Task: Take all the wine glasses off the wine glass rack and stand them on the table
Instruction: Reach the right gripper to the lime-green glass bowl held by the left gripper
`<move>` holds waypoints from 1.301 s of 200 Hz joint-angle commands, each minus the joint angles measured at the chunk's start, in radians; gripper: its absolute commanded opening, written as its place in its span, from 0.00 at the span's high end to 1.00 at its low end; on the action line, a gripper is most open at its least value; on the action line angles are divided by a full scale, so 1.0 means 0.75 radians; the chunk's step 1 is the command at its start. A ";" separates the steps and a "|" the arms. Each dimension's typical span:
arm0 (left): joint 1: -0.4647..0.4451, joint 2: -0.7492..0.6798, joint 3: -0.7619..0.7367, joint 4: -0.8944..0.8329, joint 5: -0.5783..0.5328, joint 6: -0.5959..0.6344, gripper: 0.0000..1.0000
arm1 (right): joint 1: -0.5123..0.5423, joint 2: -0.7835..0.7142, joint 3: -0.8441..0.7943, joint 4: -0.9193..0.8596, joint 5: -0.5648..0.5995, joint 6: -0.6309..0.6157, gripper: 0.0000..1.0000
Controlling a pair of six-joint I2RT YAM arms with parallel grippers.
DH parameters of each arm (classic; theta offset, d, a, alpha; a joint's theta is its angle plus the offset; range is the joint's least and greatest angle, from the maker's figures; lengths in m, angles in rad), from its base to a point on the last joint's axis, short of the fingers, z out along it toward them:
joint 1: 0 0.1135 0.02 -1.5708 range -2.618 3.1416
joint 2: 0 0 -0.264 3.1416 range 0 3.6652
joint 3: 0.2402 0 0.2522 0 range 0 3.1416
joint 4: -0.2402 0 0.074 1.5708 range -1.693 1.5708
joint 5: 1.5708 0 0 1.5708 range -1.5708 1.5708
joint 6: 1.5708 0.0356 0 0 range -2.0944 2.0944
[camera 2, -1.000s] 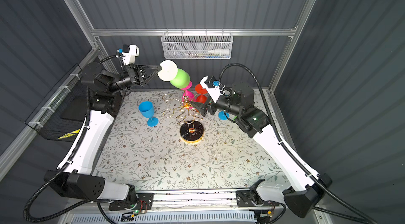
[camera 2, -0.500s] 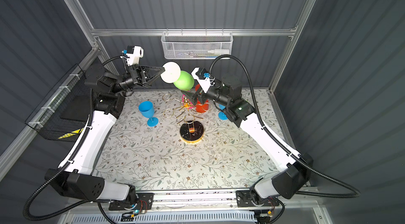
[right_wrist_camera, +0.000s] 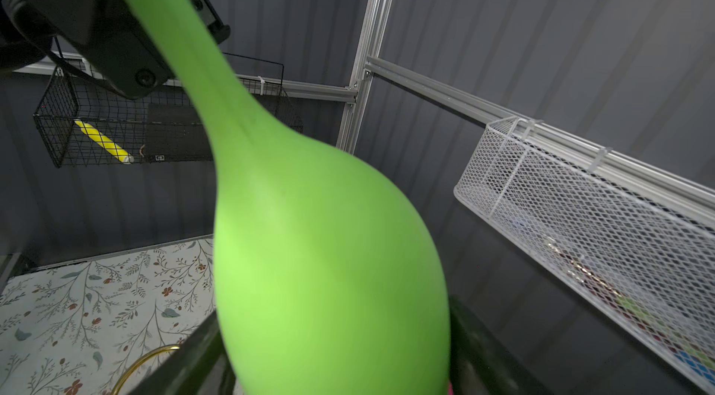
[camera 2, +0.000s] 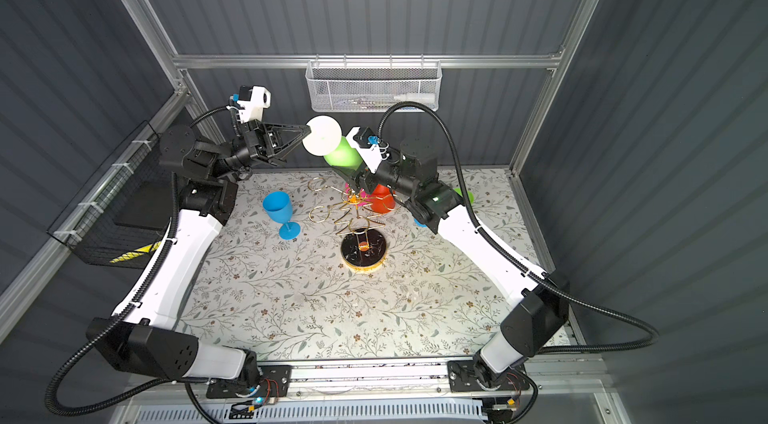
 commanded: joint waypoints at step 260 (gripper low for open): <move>-0.009 0.006 -0.016 -0.085 0.025 0.249 0.53 | 0.067 -0.299 -0.103 -0.253 0.257 0.110 0.31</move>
